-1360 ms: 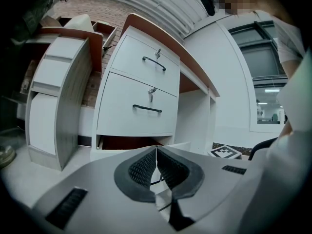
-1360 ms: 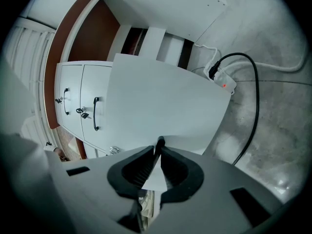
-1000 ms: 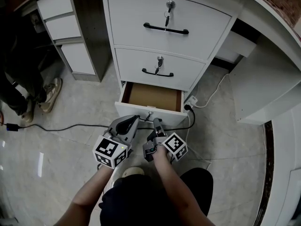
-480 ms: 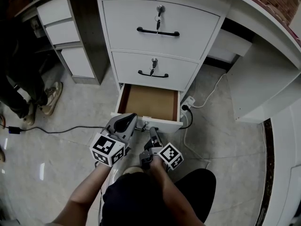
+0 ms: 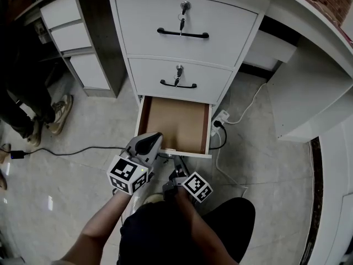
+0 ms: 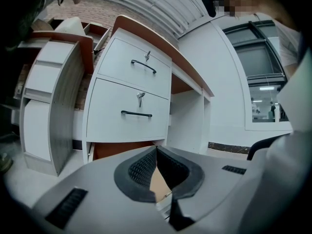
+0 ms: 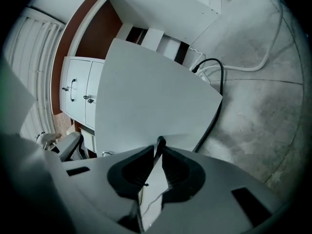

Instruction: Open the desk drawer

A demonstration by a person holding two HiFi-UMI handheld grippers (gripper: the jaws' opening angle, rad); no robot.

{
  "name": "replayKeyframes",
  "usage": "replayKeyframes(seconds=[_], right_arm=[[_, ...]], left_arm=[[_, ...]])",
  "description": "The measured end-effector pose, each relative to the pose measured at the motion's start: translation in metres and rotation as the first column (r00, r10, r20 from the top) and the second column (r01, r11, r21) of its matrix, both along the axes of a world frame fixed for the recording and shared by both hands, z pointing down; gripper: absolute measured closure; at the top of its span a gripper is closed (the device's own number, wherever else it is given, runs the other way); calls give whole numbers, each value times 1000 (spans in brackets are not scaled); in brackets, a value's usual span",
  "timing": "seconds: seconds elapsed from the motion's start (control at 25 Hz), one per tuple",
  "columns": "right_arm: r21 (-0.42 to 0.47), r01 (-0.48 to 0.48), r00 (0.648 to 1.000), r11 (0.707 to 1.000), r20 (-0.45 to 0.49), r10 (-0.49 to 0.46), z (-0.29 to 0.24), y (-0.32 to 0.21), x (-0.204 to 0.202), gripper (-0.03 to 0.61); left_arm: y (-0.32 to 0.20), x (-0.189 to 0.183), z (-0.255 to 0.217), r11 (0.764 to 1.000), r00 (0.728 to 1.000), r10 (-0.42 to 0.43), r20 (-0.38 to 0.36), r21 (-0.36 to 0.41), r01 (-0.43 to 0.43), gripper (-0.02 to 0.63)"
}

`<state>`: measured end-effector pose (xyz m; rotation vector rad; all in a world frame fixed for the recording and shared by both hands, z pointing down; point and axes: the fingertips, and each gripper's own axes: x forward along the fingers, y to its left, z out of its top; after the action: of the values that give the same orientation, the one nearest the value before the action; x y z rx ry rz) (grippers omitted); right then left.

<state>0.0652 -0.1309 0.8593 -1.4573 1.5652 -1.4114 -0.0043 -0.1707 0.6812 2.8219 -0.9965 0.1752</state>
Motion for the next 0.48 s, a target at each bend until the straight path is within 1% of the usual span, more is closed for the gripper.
replayKeyframes(seconds=[0.16, 0.48], right_arm=[[-3, 15, 999, 1000, -40, -15, 3, 1, -1, 528], [-25, 32, 986, 999, -162, -35, 6, 2, 1, 515]], left_arm=[[2, 2, 10, 1000, 1000, 5, 3, -16, -5, 601], [3, 9, 24, 999, 999, 32, 30, -25, -31, 601]])
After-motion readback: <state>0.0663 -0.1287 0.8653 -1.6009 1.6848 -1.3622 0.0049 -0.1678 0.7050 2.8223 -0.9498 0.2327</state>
